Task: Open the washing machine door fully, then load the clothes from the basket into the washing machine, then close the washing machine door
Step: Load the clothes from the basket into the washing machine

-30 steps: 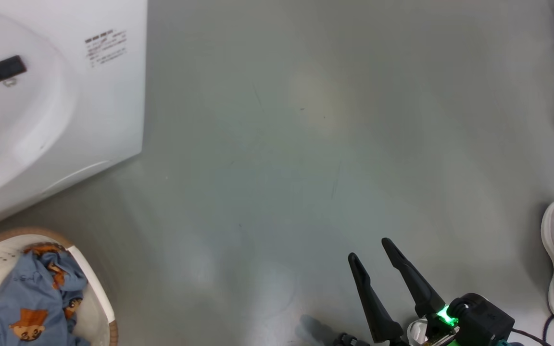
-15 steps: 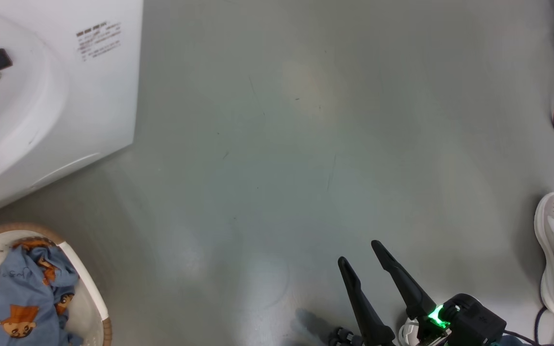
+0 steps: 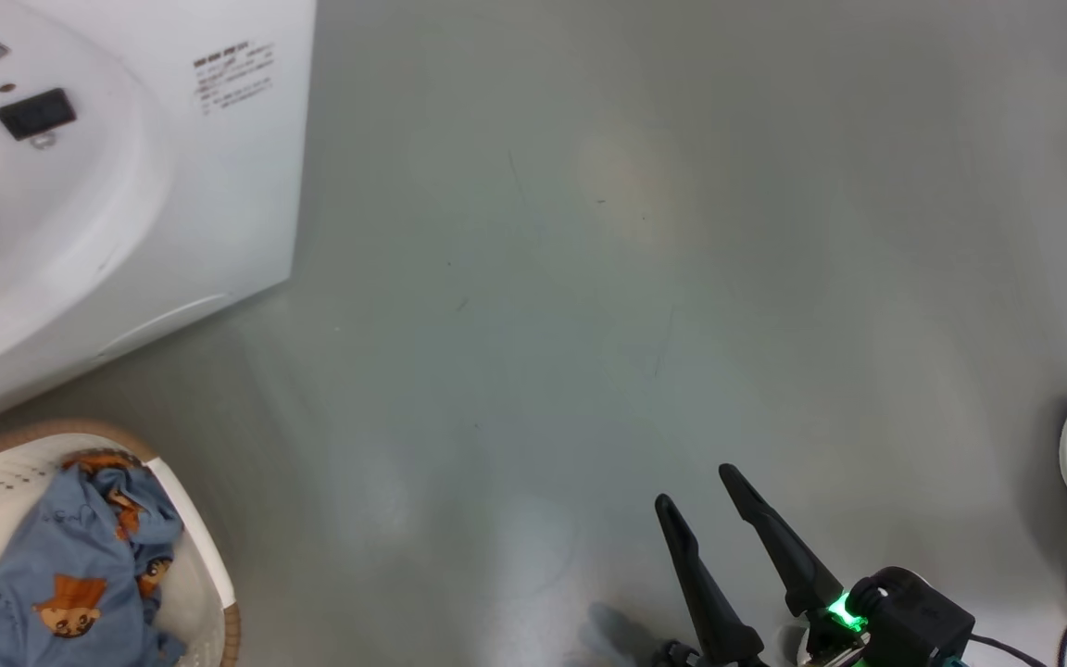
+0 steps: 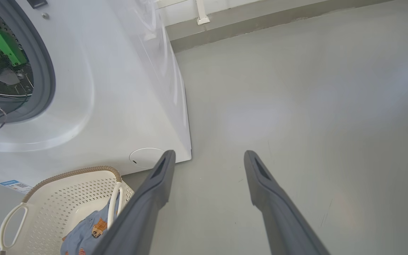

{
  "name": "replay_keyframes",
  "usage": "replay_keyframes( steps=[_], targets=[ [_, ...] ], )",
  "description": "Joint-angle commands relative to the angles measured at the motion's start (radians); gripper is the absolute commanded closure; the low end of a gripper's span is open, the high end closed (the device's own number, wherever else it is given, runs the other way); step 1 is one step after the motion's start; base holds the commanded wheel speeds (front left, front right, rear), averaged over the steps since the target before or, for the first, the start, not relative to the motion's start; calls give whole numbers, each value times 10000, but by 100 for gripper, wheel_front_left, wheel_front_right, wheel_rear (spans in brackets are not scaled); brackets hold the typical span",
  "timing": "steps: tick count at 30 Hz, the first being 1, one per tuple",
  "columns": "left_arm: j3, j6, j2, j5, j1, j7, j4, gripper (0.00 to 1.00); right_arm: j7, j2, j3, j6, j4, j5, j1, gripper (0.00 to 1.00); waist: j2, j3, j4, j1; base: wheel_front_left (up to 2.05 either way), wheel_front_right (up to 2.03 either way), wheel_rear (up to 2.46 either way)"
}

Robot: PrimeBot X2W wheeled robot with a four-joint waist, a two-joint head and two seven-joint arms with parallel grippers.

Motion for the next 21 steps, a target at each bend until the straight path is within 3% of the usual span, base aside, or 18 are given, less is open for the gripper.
replay_keyframes(
  steps=[1,8,21],
  targets=[
    [153,181,267,-53,108,-259,-129,0,-120,-160,75,62,-132,-102,-5,0,0,-191,123,0,0,0,0],
    [174,476,-528,-320,590,-763,302,0,-120,-160,-143,62,22,-165,-121,0,0,-756,509,0,0,0,0],
    [-40,486,-1728,-562,1291,-1665,1175,0,-120,-160,-579,62,490,-271,-353,0,0,-2070,1312,0,0,0,0]
  ],
)
